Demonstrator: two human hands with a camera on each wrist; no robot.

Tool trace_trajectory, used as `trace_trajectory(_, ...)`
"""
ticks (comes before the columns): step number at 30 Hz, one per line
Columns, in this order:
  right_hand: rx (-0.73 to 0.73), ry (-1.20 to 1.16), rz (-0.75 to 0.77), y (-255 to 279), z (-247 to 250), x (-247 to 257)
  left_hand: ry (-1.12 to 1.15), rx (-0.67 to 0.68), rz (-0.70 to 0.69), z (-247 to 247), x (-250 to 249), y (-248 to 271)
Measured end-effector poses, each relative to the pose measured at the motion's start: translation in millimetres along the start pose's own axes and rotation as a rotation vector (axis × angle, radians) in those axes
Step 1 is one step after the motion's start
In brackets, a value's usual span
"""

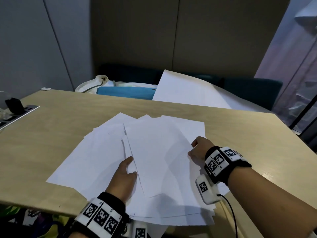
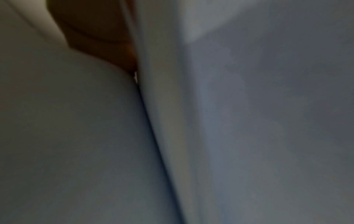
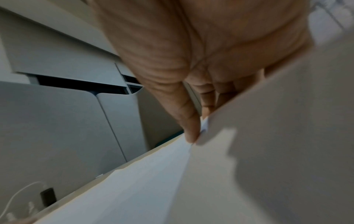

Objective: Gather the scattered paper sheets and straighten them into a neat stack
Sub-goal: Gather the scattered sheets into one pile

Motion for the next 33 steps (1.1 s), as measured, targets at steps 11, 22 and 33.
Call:
trace_trajectory(11,0.145,0.037,0.066,30.2,1.5,-14.2,0.287,-0.081,0.040,-4.4,3.9,-7.2)
trace_trajectory(22,0.043,0.137,-0.045,11.9,35.0,-30.8,0.138,0.028,0.014,-7.8,2.1,4.7)
trace_trajectory(33,0.003,0.184,-0.130,-4.8,37.4,-51.4,0.116,0.072,0.014,-10.5,-1.8,6.5)
Point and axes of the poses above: each hand's wrist, its own y-axis away from the middle knuckle, its own z-axis out of the back of the hand, x = y × z, the point moved 3 cm from there along -y, towards the middle knuckle, and after that the axes turned 5 degrees about x, right-handed, at the moved point
